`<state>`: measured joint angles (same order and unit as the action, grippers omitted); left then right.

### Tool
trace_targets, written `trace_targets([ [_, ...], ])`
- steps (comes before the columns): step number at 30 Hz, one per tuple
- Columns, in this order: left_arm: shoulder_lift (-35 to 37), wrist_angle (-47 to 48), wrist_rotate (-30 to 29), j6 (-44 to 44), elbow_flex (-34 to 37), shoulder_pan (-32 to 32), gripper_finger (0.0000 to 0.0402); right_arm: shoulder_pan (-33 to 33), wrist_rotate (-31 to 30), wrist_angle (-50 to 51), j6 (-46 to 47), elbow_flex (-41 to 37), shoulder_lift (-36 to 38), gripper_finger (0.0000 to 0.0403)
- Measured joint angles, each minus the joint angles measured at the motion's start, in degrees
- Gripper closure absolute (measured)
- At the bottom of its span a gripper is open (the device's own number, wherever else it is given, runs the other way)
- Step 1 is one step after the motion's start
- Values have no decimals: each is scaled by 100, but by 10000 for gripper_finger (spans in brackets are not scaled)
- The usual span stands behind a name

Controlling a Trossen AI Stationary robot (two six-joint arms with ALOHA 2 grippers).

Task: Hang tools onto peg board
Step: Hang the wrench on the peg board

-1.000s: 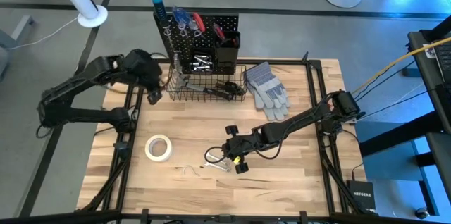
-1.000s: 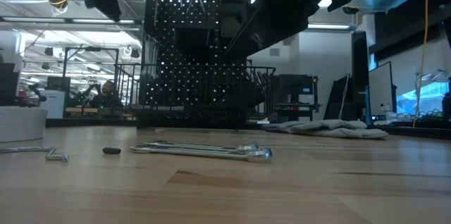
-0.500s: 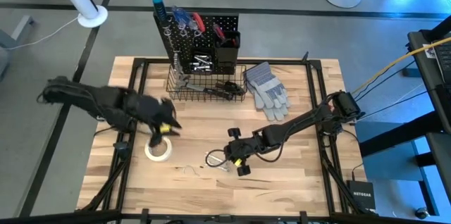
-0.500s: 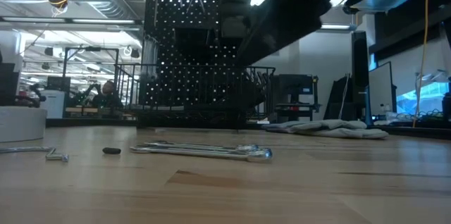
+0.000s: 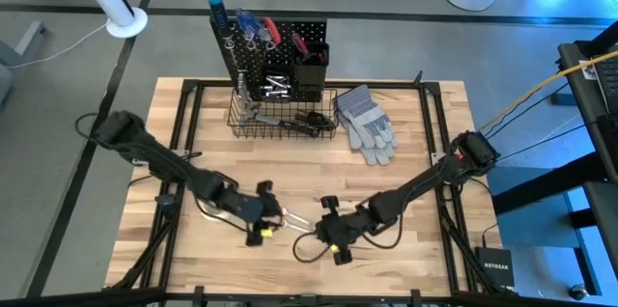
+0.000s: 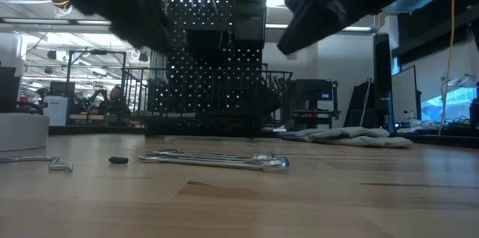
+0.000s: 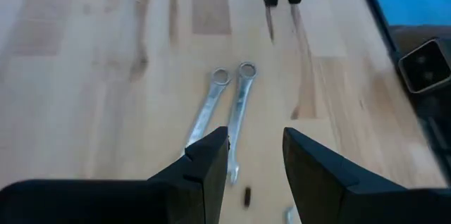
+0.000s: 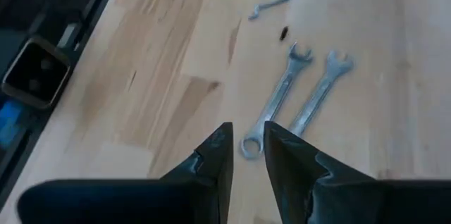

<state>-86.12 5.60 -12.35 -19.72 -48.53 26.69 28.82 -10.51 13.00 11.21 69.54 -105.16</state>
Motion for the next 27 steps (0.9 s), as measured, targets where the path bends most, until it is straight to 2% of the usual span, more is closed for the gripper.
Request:
trace_targets([
  [3,-544,-373,-239,-211,0,67,275,98,-547,-114,350,4,-144,318],
  [6,-829,-73,-322,-577,0,112,275,82,-682,-294,823,4,-406,318],
  [10,-974,351,-572,-1171,10,212,275,-9,-917,-277,1116,3,-730,318],
  [15,-995,287,-1026,-1262,57,419,275,-37,-1138,-439,1489,2,-1020,321],
  [19,-995,239,-1277,-1289,57,546,275,-37,-1179,-624,1558,2,-1148,341],
  [27,-995,232,-1299,-1502,57,630,275,-26,-1160,-284,1959,10,-1214,387],
])
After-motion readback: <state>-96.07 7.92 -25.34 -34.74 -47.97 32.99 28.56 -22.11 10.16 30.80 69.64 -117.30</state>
